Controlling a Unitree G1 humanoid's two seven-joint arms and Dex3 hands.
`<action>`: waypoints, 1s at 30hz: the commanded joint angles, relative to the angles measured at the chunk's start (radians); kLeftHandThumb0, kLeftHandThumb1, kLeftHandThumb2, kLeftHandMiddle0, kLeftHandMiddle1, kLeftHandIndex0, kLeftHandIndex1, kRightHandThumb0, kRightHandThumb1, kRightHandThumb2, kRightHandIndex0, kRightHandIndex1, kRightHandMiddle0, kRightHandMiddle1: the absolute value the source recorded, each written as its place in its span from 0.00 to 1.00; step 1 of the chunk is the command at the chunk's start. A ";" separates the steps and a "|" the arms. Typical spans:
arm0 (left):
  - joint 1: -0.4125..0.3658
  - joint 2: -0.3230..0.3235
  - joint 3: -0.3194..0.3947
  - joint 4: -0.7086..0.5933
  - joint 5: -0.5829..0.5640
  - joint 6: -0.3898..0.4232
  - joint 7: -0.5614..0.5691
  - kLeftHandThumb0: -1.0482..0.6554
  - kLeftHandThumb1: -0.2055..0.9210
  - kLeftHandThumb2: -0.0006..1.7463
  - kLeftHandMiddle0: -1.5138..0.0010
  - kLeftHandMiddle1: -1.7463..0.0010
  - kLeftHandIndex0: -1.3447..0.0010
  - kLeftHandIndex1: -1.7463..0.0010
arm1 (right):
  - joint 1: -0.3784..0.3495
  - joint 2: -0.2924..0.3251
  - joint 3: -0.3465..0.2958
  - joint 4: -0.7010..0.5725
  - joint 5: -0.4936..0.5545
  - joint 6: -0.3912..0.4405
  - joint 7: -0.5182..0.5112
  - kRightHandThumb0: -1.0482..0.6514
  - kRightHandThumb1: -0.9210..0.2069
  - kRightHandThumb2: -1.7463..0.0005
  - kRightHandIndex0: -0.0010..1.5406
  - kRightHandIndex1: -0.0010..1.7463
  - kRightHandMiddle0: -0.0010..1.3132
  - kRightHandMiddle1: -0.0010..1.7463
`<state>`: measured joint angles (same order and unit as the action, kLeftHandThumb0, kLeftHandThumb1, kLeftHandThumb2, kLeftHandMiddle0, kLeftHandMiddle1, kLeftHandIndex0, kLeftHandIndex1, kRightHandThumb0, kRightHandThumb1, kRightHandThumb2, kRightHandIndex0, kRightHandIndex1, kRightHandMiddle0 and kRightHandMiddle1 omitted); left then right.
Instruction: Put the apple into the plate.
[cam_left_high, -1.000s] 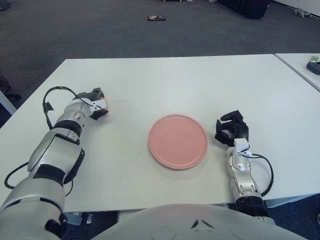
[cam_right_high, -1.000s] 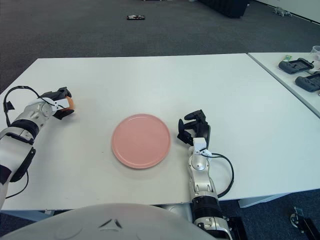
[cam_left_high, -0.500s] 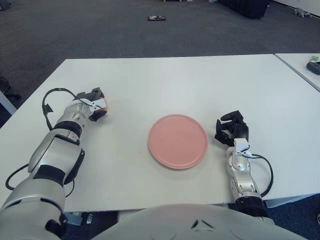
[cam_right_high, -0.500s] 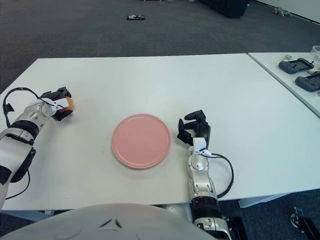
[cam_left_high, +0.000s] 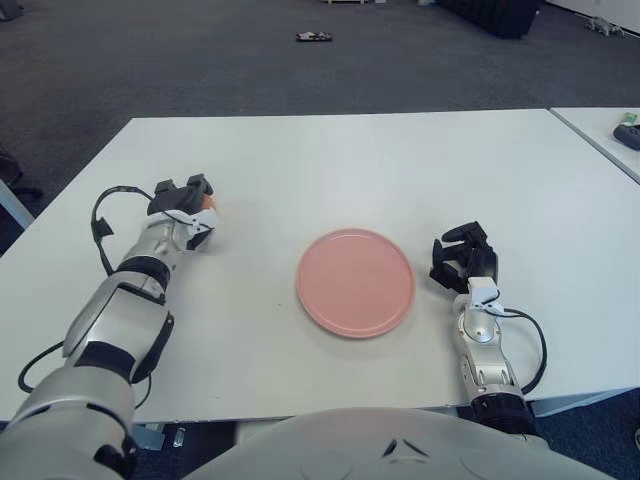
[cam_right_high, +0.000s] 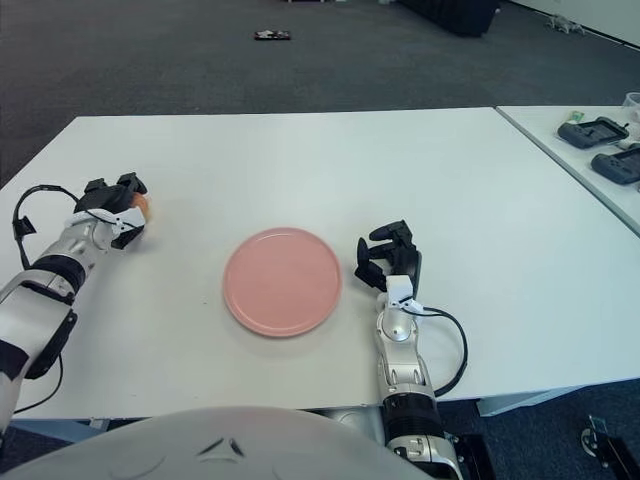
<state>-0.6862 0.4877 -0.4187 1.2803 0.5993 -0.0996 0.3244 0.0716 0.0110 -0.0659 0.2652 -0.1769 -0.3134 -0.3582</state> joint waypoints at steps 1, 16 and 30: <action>0.057 -0.028 0.011 0.034 -0.011 0.036 0.019 0.61 0.11 0.98 0.37 0.09 0.49 0.00 | 0.020 0.000 -0.006 0.019 -0.003 0.020 -0.002 0.37 0.36 0.38 0.49 0.83 0.35 1.00; 0.080 -0.043 0.077 0.039 -0.067 -0.014 0.067 0.61 0.10 1.00 0.36 0.07 0.49 0.00 | 0.019 0.000 -0.008 0.023 0.000 0.015 0.000 0.37 0.36 0.38 0.50 0.84 0.35 1.00; 0.085 -0.049 0.137 0.027 -0.127 -0.090 0.065 0.61 0.09 1.00 0.36 0.08 0.48 0.00 | 0.018 0.002 -0.010 0.021 0.001 0.022 -0.001 0.37 0.36 0.38 0.49 0.84 0.35 1.00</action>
<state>-0.6412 0.4636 -0.2888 1.2940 0.4821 -0.1813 0.4152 0.0719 0.0111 -0.0681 0.2676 -0.1765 -0.3247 -0.3584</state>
